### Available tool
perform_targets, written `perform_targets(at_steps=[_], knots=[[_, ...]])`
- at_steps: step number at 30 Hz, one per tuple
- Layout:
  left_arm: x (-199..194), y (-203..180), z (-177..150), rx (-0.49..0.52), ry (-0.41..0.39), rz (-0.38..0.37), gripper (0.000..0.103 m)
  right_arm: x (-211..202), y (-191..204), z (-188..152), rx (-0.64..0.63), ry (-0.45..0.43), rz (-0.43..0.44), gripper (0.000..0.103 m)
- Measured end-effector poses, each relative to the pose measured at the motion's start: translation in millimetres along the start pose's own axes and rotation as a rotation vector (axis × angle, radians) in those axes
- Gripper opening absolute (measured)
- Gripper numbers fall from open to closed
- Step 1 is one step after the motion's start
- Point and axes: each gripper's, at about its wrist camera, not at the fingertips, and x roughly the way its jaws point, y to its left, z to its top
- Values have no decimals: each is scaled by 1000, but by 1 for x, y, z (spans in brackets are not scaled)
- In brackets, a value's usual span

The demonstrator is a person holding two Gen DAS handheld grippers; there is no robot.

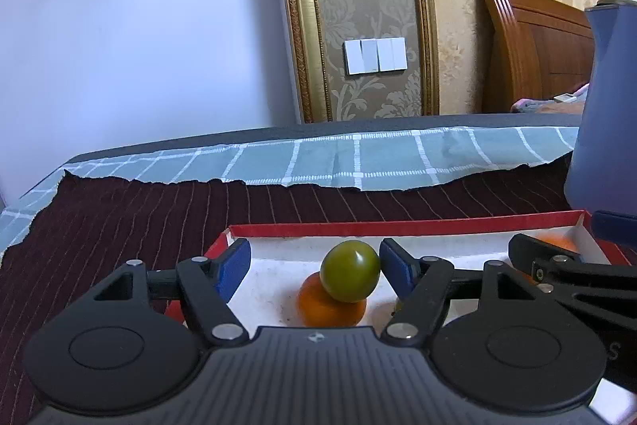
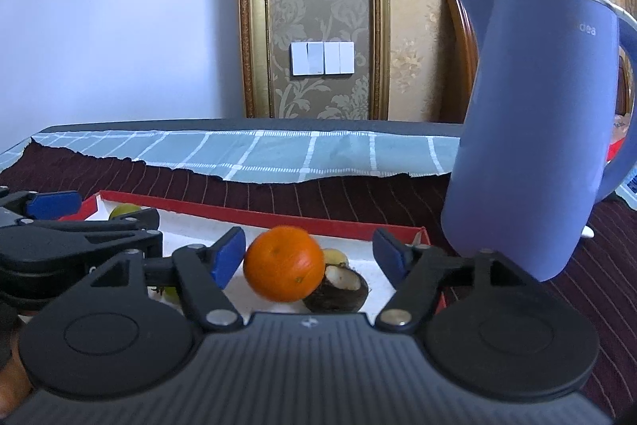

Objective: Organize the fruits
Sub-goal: 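Open both tools to drop the tomato and mandarin into the tray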

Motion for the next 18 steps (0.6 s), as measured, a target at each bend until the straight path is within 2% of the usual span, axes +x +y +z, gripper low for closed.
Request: perform_targets(at_steps=[5,18], knots=[[0,-1,-2,12,18,6,76,-3,-2,-1,9,-8,-3,74],[-23,5,-1,3,40,3,77,-22,-11,-10,56,-38,0,78]])
